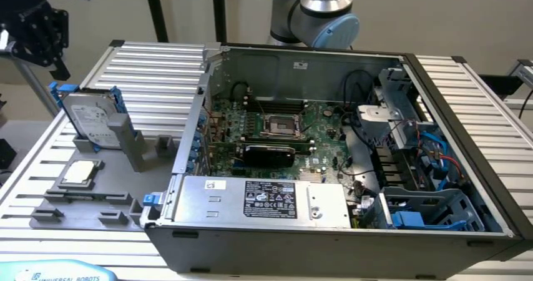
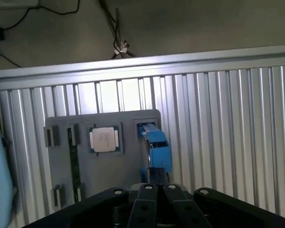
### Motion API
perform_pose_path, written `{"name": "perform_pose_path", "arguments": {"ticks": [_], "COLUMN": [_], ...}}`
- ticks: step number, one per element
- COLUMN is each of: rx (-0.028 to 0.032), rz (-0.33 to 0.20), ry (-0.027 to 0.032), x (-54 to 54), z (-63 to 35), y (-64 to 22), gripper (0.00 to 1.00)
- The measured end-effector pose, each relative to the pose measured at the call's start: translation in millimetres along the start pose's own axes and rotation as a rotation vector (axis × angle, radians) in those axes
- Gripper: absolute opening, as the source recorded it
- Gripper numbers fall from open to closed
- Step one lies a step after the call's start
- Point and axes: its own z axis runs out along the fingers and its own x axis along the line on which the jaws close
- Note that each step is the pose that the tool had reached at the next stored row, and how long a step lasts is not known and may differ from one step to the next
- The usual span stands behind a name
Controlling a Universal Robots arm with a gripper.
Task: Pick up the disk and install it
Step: 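Pick up the disk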
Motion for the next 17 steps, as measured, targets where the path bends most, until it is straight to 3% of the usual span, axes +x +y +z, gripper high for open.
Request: {"name": "perform_pose_path", "arguments": {"ticks": [6, 11, 17], "rx": [-0.0009, 0.0002, 0.0006], "rz": [-0.067, -0.081, -0.08], "ry": [0.0008, 0.0009, 0.0009], "x": [-2.0, -4.9, -4.9], "z": [1.9, 3.6, 9.3], "y": [1.9, 6.2, 6.2], "gripper": [0.11, 0.12, 0.42]}}
